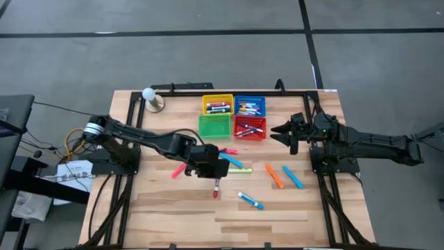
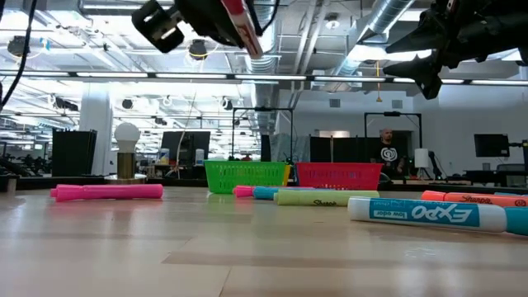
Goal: Pick & Place Markers
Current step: Put the large red marker pen into the yellow bin
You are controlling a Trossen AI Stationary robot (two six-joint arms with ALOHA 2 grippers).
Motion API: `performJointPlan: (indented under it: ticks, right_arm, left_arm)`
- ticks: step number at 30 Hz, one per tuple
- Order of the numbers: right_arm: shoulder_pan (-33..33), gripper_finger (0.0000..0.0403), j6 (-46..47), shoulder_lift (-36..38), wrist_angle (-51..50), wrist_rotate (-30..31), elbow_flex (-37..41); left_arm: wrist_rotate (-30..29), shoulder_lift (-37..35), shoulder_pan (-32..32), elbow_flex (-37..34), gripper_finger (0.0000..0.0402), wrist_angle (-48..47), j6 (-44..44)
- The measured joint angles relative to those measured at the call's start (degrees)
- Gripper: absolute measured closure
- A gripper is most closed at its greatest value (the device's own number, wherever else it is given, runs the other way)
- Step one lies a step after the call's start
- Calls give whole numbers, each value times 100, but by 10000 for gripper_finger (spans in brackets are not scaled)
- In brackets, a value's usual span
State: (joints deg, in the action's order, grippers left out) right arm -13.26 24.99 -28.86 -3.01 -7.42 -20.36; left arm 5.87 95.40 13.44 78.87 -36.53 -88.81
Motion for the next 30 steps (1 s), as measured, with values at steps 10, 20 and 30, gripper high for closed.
performJointPlan:
  ticks: [10, 20, 30]
  right_arm:
    - [0, 225, 2, 0, 0, 0, 0]
    - [0, 225, 2, -2, 0, 0, 0]
    - [0, 225, 4, 0, 2, 0, 0]
  left_arm:
    - [-12, -477, -290, 4, 326, -243, 578]
    - [169, -753, -728, 4, 325, -359, 1836]
    - [515, -777, -1363, 13, 325, -359, 3759]
